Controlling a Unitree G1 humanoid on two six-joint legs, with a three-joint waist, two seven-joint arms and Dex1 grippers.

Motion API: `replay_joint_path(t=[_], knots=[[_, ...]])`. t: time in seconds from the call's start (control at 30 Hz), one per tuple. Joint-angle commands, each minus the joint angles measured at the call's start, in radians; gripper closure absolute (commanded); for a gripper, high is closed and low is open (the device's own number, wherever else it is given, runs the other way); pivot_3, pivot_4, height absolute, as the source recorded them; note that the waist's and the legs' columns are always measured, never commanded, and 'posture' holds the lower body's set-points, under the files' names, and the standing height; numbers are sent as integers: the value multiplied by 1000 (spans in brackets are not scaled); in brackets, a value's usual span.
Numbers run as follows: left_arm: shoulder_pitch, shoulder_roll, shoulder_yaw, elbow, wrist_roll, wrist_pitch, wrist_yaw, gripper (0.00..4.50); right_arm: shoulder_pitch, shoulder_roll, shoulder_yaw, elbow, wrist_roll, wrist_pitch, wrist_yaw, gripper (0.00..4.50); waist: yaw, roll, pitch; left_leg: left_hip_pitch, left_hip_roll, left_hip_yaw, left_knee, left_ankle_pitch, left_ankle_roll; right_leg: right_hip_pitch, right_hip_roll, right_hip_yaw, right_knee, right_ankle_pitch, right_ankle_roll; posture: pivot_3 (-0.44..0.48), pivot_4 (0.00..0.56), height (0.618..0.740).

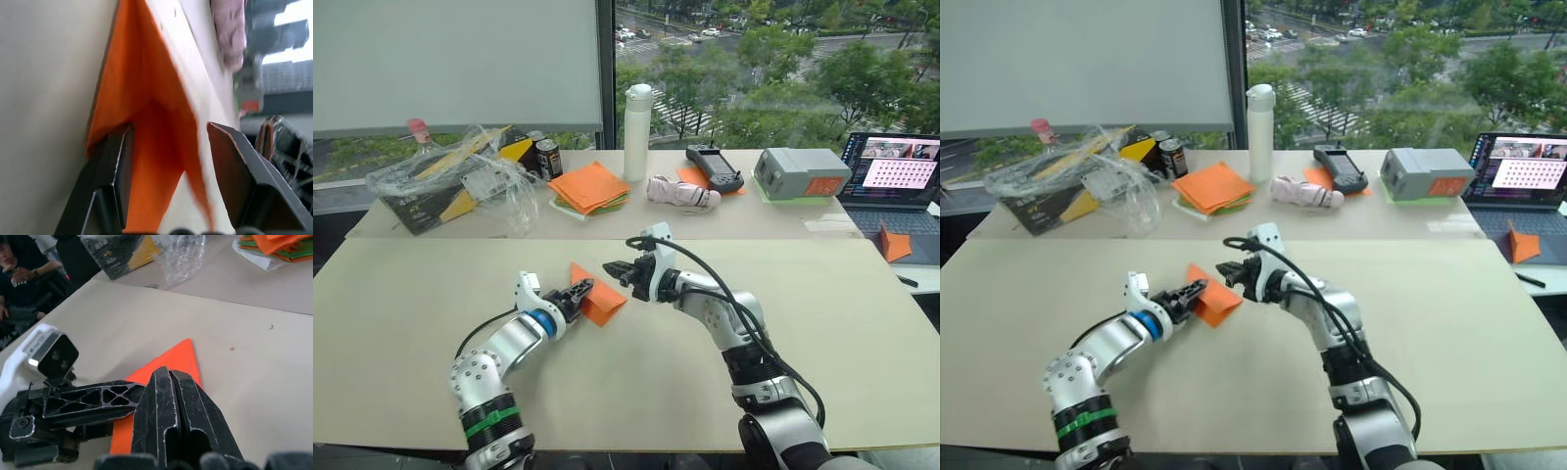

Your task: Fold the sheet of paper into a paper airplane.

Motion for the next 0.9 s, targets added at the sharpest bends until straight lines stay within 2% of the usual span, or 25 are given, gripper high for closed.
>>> replay_joint_path(t=[0.03, 0.2, 0.3, 0.43, 0.7, 0.9], knots=[[61, 140, -16, -85, -91, 68, -94, 2002, 25, -58, 61, -98, -33, -136, 118, 4500, -3, 0, 0, 0, 0, 0, 0, 0, 0, 0, 0, 0, 0, 0, 0, 0, 150, 740], [147, 345, -32, -131, -150, 89, -251, 2002, 83, -147, 131, -128, -105, -301, 221, 4500, 4, 0, 0, 1, 0, -1, -1, 0, 0, 0, 1, 0, -1, 0, 0, 0, 150, 740], [197, 452, -42, -147, -135, 73, -350, 2002, 127, -193, 176, -117, -165, -409, 271, 4500, 4, 0, 0, 1, 0, -1, -1, 0, 0, 0, 1, 0, -2, 0, 0, 0, 150, 740], [220, 495, -67, -130, -107, 29, -395, 2002, 147, -195, 197, -80, -210, -483, 271, 4500, 6, 1, 1, 1, 0, -1, -2, 0, 1, 0, 1, 0, -3, 0, 0, 0, 150, 740], [243, 488, -117, -140, -77, -25, -402, 2002, 143, -169, 182, -22, -248, -583, 256, 4500, 4, 1, 1, 1, 1, -1, -2, 0, 1, 0, 0, 0, -3, 0, 0, 0, 150, 740], [257, 494, -124, -135, -89, -44, -403, 1978, 136, -166, 152, -40, -229, -581, 253, 2590, 5, 1, 1, 1, 1, -1, -2, -1, 2, 0, 0, 0, -3, 0, 0, 0, 150, 740]])
